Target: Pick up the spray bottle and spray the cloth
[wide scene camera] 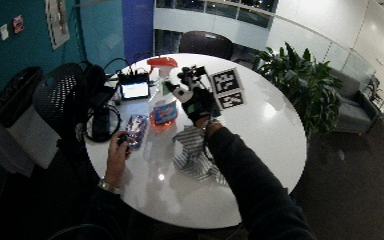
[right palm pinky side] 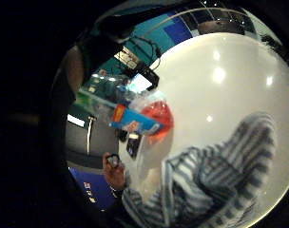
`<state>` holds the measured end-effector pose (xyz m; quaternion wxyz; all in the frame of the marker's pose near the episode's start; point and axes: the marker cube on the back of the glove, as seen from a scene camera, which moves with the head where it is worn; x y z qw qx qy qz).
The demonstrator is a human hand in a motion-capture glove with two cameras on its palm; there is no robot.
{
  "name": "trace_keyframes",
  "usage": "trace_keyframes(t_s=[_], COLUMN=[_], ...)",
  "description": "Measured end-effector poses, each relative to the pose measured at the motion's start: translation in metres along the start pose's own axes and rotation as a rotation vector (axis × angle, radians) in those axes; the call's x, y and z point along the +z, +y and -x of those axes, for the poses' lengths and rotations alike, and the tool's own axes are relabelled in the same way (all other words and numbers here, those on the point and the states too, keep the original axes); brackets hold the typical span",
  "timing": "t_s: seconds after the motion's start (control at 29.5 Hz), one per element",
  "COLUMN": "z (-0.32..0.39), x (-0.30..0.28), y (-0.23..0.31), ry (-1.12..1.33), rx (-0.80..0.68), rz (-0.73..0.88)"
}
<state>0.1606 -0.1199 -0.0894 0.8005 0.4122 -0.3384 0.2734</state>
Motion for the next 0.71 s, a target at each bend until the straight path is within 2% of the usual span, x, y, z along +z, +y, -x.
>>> trace_keyframes(t_s=[0.14,0.27,0.37,0.47,0.61,0.71], z=[0.018,0.028,0.037,0.043,0.042,0.041], x=[-0.045,-0.064,-0.068,-0.063,-0.056,-0.055], y=[0.02,0.054,0.098,0.136,0.167,0.177], ry=[0.119,0.256,0.398,0.41,0.407,0.449], rx=[-0.116,-0.266,-0.425,-0.532,-0.62,-0.642], rz=[-0.01,0.151,0.277,0.39,0.526,0.551])
